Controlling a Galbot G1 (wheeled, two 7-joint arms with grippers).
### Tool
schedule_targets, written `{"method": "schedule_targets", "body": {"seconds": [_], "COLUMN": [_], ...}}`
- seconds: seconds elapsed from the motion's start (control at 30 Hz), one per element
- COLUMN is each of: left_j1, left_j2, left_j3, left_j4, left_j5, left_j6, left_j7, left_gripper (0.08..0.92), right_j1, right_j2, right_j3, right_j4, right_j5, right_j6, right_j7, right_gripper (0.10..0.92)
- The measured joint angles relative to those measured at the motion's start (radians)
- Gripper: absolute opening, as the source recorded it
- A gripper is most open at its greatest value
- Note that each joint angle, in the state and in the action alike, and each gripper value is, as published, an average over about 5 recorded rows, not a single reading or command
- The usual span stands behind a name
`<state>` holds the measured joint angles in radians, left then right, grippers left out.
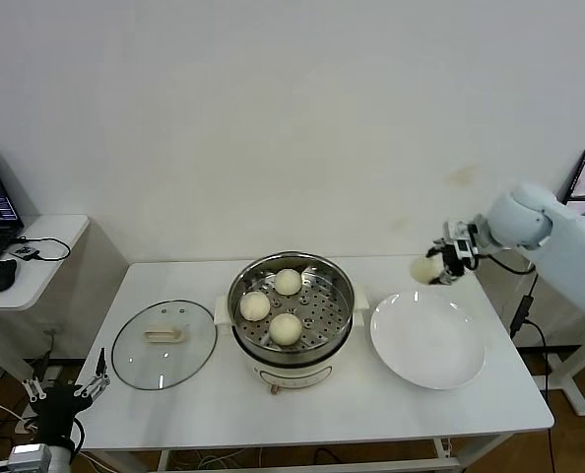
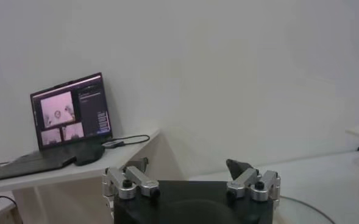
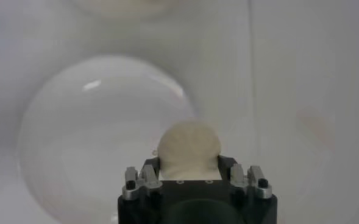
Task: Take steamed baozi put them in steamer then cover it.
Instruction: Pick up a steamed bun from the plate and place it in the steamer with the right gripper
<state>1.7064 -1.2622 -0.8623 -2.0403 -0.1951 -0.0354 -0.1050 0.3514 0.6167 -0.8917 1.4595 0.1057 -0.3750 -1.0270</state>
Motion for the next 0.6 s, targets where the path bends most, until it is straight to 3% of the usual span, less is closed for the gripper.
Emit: {"method": "schedule_targets", "body": {"seconds": [0.27, 0.6], "left_j1": [0.004, 0.008], "left_j2": [-0.01, -0.008], "left_j3": [0.009, -0.004], "left_j4": [-0.001, -0.007], "left_j5": [0.006, 0.004], "left_j6": [-0.002, -0.007], "left_j7": [-0.002, -0.002], "left_gripper": [0.823, 0.823], "right_j1": [0.138, 0.157], "right_j2": [0.095, 0.254], "right_j3": [-0.145, -0.23], "right_j4": [0.08, 0.07], "right_j5": [0.211, 0.374], "right_j6": [-0.11, -0.23], "right_j7": [0.079, 0.209], "right_gripper": [0.608, 0.608]}}
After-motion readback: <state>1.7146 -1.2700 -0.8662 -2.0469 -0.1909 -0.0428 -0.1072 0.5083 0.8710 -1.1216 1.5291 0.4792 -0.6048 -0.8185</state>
